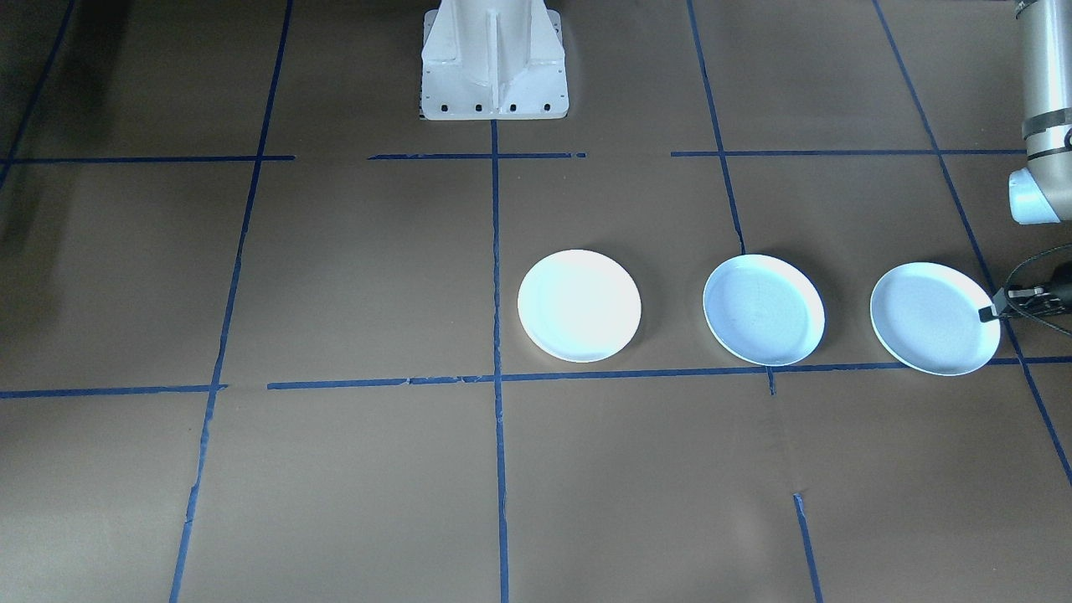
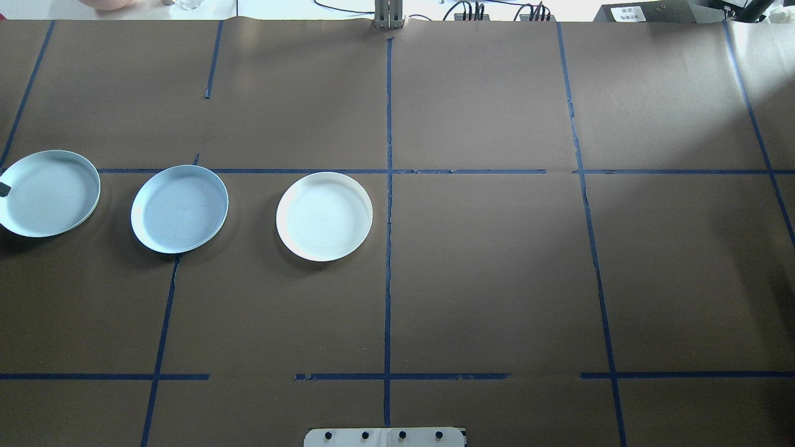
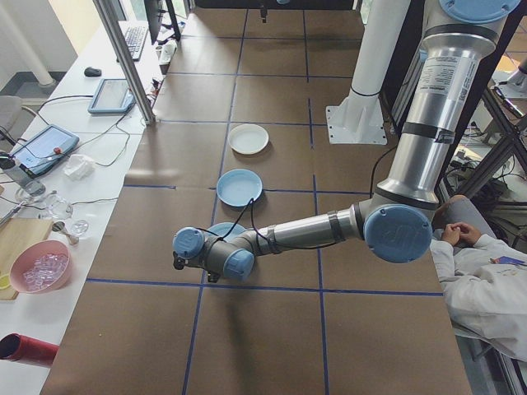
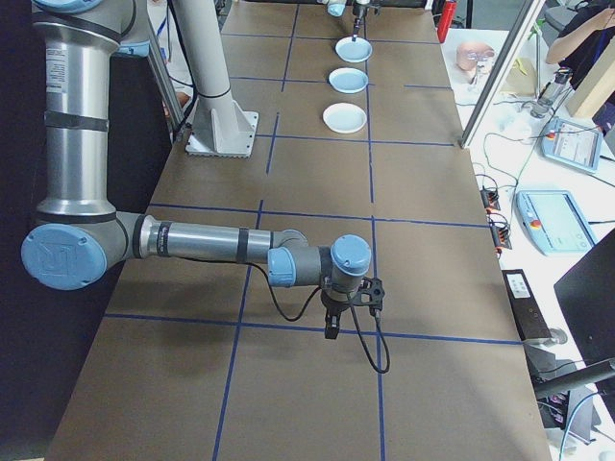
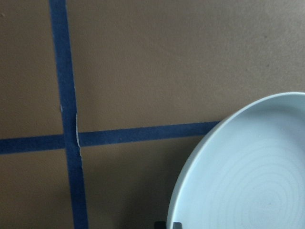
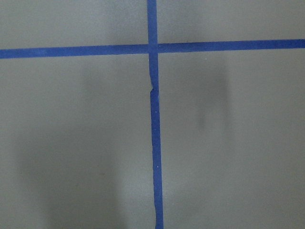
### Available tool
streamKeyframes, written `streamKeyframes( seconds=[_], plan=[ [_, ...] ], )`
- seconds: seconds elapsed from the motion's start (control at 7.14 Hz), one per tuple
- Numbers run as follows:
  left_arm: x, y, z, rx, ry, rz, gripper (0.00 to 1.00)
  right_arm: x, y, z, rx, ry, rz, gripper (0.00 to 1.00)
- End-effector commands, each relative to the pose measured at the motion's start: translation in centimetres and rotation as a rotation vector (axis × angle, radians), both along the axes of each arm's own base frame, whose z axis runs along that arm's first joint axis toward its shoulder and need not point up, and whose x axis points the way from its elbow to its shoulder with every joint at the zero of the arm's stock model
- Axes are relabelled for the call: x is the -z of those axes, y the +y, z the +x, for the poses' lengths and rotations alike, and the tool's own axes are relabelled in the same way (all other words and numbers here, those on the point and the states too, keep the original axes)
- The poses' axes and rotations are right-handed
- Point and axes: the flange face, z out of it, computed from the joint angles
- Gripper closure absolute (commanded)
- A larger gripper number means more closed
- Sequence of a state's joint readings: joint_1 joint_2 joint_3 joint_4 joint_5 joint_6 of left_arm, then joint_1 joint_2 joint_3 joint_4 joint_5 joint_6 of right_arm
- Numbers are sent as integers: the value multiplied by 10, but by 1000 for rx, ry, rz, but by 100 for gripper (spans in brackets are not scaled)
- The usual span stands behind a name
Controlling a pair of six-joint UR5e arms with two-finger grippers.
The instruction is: Stack plate in center
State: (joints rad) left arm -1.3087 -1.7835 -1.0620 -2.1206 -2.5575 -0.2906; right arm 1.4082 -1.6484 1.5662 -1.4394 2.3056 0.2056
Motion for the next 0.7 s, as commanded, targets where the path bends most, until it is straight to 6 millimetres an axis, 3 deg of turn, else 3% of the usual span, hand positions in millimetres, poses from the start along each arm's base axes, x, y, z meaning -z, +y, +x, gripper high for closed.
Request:
streamKeyframes(
  seconds=[0.0, 0.14, 0.42, 0.56],
  plan=[
    [34, 4, -6, -6, 97, 31, 100, 0, 0, 0, 0, 0, -2, 0],
    [52, 4, -1, -27, 171, 28, 100, 0, 0, 0, 0, 0, -2, 0],
    [71, 5, 18, -84, 259, 22, 100, 0, 0, 0, 0, 0, -2, 0],
    [81, 7, 54, -144, 276, 17, 100, 0, 0, 0, 0, 0, -2, 0]
  ],
)
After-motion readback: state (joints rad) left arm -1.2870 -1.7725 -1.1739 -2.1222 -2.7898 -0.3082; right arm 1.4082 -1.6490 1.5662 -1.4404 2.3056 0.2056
